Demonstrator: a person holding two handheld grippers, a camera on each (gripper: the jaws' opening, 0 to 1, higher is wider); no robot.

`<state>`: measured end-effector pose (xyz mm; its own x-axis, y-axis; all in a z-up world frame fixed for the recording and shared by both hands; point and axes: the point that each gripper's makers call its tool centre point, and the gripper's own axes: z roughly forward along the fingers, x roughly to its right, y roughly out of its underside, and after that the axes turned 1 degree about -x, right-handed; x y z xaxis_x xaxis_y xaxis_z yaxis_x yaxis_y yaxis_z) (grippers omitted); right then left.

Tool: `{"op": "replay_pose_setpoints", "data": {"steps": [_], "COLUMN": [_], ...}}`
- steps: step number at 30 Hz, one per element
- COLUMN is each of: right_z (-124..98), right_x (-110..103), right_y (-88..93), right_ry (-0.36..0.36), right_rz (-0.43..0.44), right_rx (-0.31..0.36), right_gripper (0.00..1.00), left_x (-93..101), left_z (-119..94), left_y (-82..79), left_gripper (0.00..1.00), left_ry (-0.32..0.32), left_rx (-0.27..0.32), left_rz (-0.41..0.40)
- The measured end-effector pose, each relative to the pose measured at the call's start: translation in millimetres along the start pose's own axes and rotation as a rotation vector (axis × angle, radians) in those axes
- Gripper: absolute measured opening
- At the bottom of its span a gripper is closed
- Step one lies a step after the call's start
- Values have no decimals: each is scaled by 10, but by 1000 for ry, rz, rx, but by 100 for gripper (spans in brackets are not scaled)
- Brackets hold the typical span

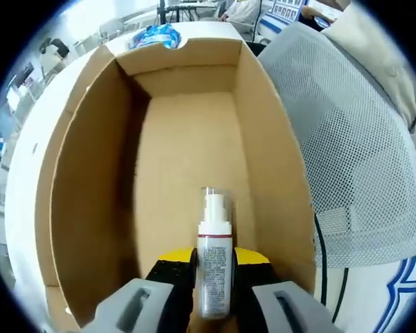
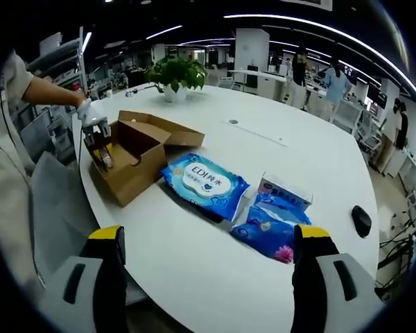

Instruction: Operate the shoe box by opening the lid, removing the specified soft item, and placing it in the target area until the item is outside and the box remains undamaged.

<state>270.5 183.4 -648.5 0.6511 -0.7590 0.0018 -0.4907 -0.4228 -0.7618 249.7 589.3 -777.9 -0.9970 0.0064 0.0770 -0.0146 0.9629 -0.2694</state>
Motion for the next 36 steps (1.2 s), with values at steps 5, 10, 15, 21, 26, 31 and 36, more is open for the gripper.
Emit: {"op": "replay_pose_setpoints", "data": {"steps": [5, 10, 15, 21, 26, 31, 36], "right_z": [8, 17, 39, 75, 158, 239, 322], "right_x": [-42, -115, -184, -261, -373, -507, -633], "right_y": [-17, -39, -93, -211, -319, -383, -500], "right_ry": [-15, -36, -53, -69, -93, -124, -151], "right_rz": [-3, -6, -12, -17, -15, -27, -27], "right_rx": [12, 23, 43, 79, 108, 123, 161], "right_gripper": [96, 96, 93, 86, 82, 79, 75], "left_x": [-16, -60, -94, -153, -192, -226, -262], "left_z": [-18, -73, -132, -220, -333, -406, -521], "left_y": [-24, -101, -254, -386, -554, -657, -799], "left_gripper": [19, 19, 19, 19, 19, 19, 19], "left_ry": [-10, -33, -46, -74, -102, -122, -148], "left_rx": [11, 33, 110, 166, 232, 283, 358], "left_rz": [-35, -61, -112, -137, -165, -183, -213]}}
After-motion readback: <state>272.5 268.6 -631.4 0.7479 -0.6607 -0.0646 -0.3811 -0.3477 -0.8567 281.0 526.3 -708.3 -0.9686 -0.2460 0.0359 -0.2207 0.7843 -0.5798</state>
